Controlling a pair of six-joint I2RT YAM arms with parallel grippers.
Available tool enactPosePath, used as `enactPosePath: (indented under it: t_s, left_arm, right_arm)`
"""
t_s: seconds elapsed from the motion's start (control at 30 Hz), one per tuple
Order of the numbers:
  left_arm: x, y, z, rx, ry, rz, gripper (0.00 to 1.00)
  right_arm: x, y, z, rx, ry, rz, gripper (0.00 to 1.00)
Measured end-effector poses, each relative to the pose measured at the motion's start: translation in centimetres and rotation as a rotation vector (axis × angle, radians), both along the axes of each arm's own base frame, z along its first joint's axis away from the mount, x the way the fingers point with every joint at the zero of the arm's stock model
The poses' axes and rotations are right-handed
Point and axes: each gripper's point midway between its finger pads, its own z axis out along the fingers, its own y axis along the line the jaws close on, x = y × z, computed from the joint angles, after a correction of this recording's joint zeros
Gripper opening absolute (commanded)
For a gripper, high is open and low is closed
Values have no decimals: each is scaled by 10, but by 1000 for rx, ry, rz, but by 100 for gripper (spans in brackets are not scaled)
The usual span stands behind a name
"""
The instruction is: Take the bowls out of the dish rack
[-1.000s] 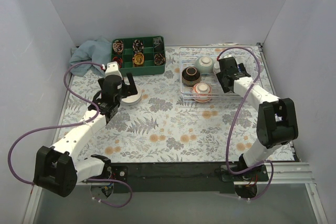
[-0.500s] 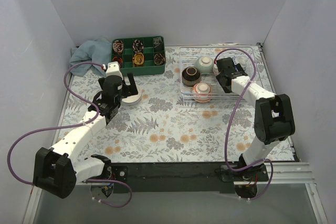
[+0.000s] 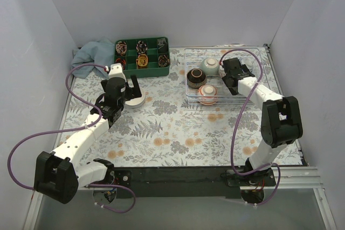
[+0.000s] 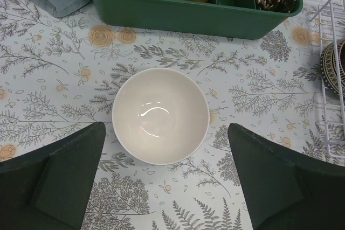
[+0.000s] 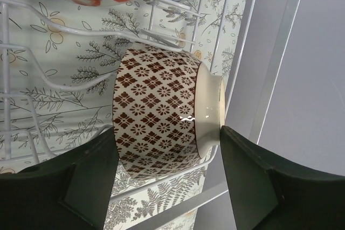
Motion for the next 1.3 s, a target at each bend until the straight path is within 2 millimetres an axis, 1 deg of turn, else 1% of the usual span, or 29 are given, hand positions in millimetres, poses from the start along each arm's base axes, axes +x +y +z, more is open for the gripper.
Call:
enactPosePath:
  t_s: [0.07, 0.1, 0.13, 0.17, 0.23, 0.27, 0.4, 0.43, 0.47, 0.53, 0.6, 0.63, 0.67, 0.73, 0.87, 0.97, 1.13, 1.3]
  left_arm:
    - [0, 0, 0, -1, 0, -1, 98]
    - [0, 0, 0, -1, 0, -2, 98]
    - [0, 0, 0, -1, 0, -2, 98]
    - [0, 0, 0, -2, 0, -2, 98]
    - [0, -1, 1, -3, -2, -3, 98]
    - [0, -1, 1, -3, -2, -4, 98]
    - [0, -1, 2, -5, -5, -5, 98]
    - [0, -1, 2, -5, -5, -5, 98]
    - [0, -1, 2, -5, -4, -5, 98]
    - [0, -1, 2, -5, -5, -5, 98]
    - [0, -1, 2, -6, -4, -7, 98]
    - [0, -2, 2, -6, -4, -8, 98]
    - [0, -2, 2, -7, -4, -9, 98]
    - [-1, -2, 2, -8, -4, -11, 98]
    - [-1, -3, 2, -10, -3, -16, 98]
    - [-1, -4, 2, -12, -2, -20, 98]
    - [-1, -5, 1, -15, -2, -24, 98]
    - [-1, -6, 3, -20, -4, -28, 98]
  right_arm:
    - [0, 0, 1, 3, 3, -1, 22]
    - [0, 0, 1, 5, 4, -2, 17]
    - [0, -1, 2, 7, 4, -6, 17]
    - [0, -1, 3, 9, 1, -9, 14]
    - [1, -1, 6, 17, -10, -20, 14]
    - [1, -2, 8, 19, -17, -25, 11]
    - [1, -4, 24, 36, -66, -54, 6]
    - [1, -8, 34, 12, -91, -77, 6]
    - [3, -7, 40, 42, -121, -85, 6]
    - [5, -9, 51, 67, -167, -110, 9]
    - [6, -11, 54, 84, -189, -131, 14]
    - [7, -13, 54, 90, -194, -141, 17]
    - [7, -14, 53, 93, -195, -149, 23]
    - [6, -17, 53, 100, -201, -169, 28]
    - [5, -23, 50, 101, -208, -190, 44]
    - [4, -27, 48, 93, -204, -196, 54]
    - [2, -33, 43, 48, -197, -193, 55]
    - [4, -42, 31, -40, -190, -187, 54]
